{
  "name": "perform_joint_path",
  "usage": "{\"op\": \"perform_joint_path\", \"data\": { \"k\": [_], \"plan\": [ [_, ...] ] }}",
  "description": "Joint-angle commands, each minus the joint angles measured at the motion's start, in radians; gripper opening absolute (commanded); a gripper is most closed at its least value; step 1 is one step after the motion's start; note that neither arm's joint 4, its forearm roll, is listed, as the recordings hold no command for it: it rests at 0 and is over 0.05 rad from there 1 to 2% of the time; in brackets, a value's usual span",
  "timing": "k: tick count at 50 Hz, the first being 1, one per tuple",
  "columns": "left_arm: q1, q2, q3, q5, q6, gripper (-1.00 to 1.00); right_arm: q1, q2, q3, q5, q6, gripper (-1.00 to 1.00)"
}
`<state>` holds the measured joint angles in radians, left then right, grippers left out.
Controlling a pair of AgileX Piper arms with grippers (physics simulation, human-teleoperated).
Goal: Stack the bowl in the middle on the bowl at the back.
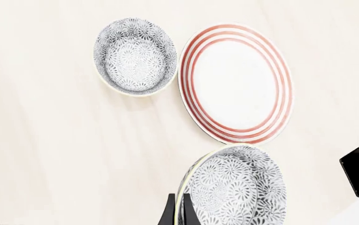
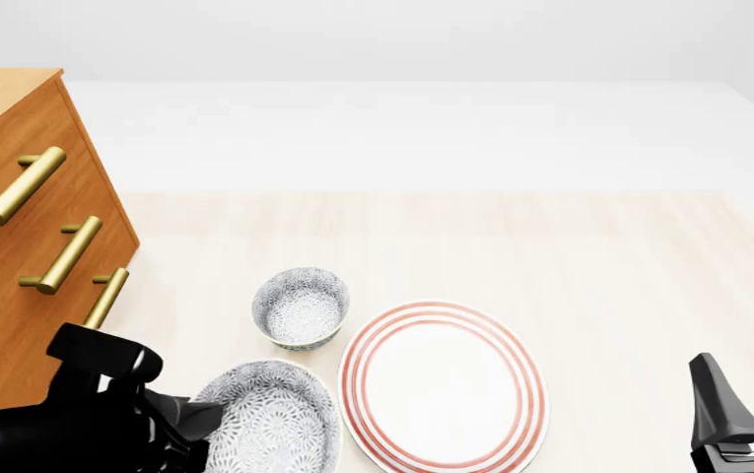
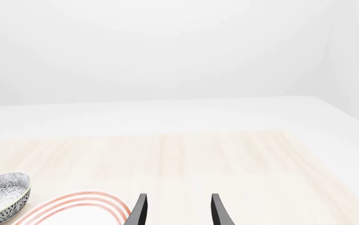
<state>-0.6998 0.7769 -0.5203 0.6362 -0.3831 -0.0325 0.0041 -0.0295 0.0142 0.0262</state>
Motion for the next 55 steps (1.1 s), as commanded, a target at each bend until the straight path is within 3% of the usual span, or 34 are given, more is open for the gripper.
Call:
{"op": "perform_joint_path", "data": {
  "k": [1, 13, 19, 31, 43, 55],
  "plan": [
    [-0.081, -0.076, -0.097, 0.141, -0.026, -1.0, -0.004, -0.001, 0.0, 0.0, 0.007, 1.0],
    [-0.204, -0.084, -0.143, 0.205, -0.096, -1.0, -0.01, -0.001, -0.002, 0.001, 0.018, 1.0],
    [-0.304, -0.059, -0.12, 0.181, -0.147, -1.0, -0.013, -0.001, -0.002, 0.0, 0.023, 1.0],
    [-0.39, -0.003, -0.131, 0.149, -0.187, -1.0, -0.014, -0.001, -0.003, 0.0, 0.027, 1.0],
    [-0.407, 0.006, -0.11, 0.169, -0.164, -1.0, -0.013, -0.001, -0.004, -0.001, 0.029, 1.0],
    [-0.418, -0.028, -0.023, 0.163, -0.198, -1.0, -0.013, -0.002, -0.007, -0.002, 0.033, 1.0]
  ]
}}
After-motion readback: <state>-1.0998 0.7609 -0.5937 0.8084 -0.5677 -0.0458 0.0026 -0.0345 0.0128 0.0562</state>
